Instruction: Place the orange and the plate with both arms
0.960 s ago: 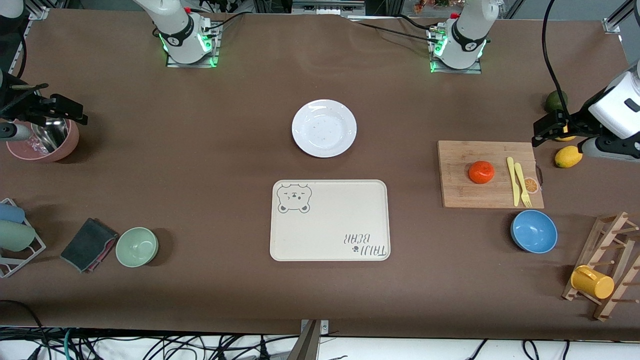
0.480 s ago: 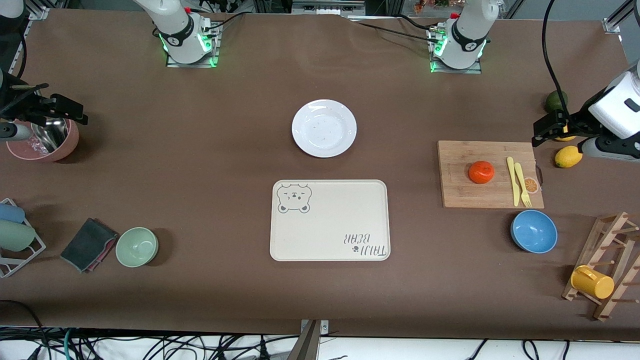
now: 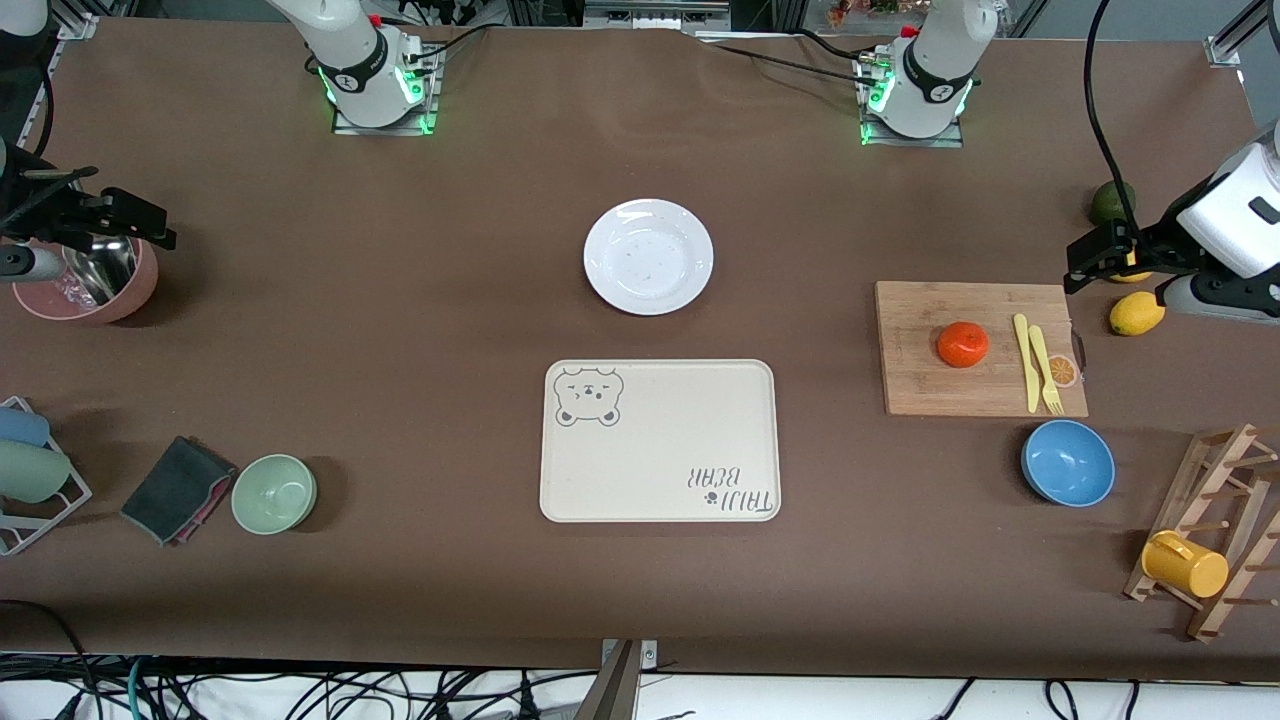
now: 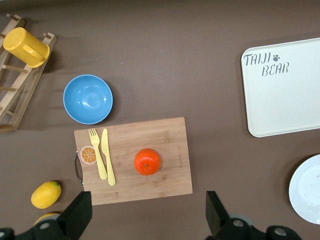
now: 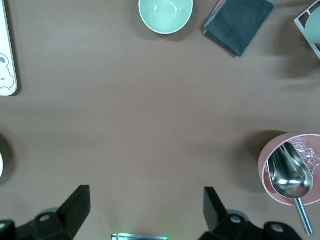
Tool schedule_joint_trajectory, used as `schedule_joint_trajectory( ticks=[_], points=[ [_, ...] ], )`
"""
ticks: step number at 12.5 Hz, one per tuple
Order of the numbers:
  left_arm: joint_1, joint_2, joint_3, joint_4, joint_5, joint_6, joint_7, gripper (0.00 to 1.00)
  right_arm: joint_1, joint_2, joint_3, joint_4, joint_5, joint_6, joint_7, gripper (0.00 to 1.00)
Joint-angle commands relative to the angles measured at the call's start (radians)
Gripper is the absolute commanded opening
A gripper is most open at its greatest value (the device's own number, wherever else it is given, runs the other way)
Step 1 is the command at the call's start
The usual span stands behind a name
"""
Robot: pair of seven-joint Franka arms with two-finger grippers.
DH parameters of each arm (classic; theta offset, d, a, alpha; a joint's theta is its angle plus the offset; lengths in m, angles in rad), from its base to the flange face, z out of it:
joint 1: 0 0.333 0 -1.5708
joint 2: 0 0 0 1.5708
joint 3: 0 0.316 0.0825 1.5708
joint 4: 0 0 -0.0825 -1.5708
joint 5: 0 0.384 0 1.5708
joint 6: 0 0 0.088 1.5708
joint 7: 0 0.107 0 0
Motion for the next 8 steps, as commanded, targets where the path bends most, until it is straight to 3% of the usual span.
schedule_joint_trajectory(
  ticks=[1,8],
  points=[
    [0.006,-0.004,0.0,0.006,-0.014,-0.016,0.009,1.0,0.001,-0.009,0.002,0.01,0.007,-0.018,0.004,1.0],
    [0.019,0.021,0.001,0.004,-0.011,-0.019,-0.007,1.0,0.001,-0.009,0.002,0.01,0.007,-0.018,0.002,1.0]
  ],
)
